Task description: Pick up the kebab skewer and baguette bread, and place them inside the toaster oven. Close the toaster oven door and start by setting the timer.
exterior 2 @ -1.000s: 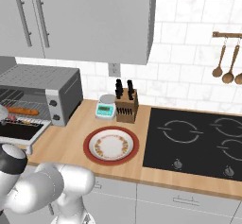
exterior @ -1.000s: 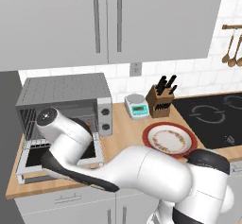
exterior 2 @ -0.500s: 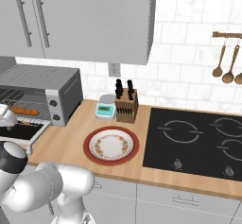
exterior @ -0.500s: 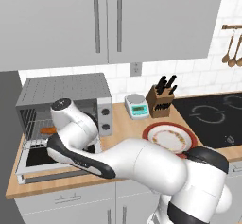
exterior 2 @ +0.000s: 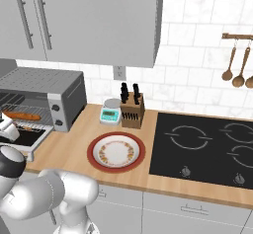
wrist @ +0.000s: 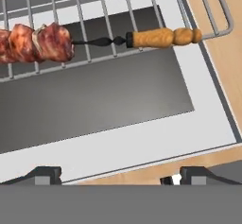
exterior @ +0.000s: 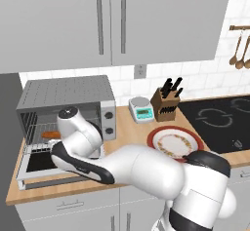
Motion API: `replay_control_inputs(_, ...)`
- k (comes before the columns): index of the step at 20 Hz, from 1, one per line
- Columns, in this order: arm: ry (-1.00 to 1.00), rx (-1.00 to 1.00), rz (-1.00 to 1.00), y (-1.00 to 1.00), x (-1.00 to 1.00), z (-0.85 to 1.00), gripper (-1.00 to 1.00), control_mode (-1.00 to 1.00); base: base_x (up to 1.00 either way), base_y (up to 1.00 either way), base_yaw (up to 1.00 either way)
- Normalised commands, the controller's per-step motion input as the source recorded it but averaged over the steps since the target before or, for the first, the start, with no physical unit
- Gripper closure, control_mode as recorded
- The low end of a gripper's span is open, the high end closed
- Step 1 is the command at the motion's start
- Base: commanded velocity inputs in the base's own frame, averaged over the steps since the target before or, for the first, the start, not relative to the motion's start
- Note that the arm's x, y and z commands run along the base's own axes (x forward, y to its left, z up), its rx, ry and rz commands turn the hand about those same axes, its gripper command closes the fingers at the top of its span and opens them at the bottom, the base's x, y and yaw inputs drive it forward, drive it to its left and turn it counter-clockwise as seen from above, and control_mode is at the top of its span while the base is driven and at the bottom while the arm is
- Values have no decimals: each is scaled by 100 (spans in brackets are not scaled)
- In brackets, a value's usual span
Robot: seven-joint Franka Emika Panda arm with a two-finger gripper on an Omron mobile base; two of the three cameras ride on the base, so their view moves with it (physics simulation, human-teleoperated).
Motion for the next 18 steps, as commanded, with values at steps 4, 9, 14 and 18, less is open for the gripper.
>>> replay_control_inputs(4,0,8,-22,0,14,-6,-100,-100,0,0,0)
replay_control_inputs(9,0,5,-15,0,12,-14,-100,-100,0,0,0)
replay_control_inputs(14,0,1,-8,0,3,-17,-100,-100,0,0,0)
replay_control_inputs(18,0,0,-2,-5,10,-8,-100,-100,0,0,0)
